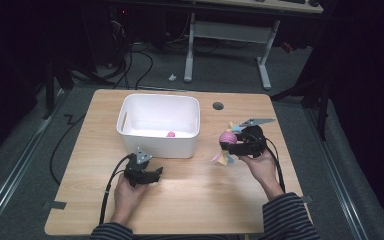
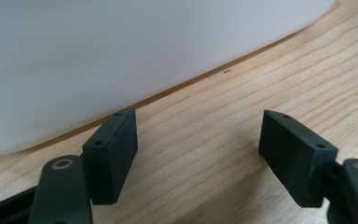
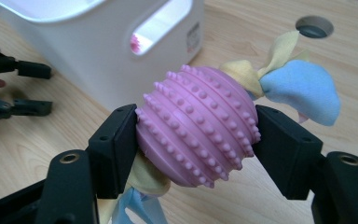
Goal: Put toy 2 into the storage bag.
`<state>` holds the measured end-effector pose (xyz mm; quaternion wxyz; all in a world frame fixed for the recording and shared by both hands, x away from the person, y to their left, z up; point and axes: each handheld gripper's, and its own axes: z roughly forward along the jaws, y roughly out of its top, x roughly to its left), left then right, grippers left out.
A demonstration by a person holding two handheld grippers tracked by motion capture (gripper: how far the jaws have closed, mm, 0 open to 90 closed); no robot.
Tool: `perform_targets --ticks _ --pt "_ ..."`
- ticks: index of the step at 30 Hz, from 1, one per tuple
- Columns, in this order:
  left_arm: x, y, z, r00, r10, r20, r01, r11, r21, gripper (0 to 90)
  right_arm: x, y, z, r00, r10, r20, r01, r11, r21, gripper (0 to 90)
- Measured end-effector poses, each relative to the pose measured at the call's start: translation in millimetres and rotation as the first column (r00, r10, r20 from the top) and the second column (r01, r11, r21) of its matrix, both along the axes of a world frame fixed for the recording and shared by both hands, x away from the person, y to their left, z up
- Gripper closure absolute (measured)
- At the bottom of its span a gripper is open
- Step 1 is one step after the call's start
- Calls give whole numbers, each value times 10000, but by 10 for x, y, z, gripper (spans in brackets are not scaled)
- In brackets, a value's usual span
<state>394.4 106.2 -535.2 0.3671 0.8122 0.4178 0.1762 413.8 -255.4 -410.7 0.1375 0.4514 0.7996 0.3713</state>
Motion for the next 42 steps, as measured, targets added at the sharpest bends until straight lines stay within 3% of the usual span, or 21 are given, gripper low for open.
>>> perform_targets --ticks 3,11,22,29,35,42 --pt "-1 -2 0 10000 7 11 -7 10000 16 283 8 37 88 9997 248 61 -249 9993 268 332" --pt "-2 -5 -1 10000 22 34 -22 10000 34 283 60 197 345 9961 757 463 -766 9969 165 332" --pt "-2 -5 -1 10000 15 41 -15 10000 71 283 119 360 509 9909 1232 548 -1237 9923 57 333" --pt "-2 -5 -1 10000 15 42 -16 10000 53 283 192 460 663 9857 1558 648 -1585 9866 396 333" --pt "-1 -2 0 10000 0 9 0 10000 35 283 280 624 814 9804 1777 852 -1802 9834 227 333" --pt "0 1 0 10000 -11 -9 11 10000 2 283 377 791 865 9745 2043 929 -2050 9788 -22 333"
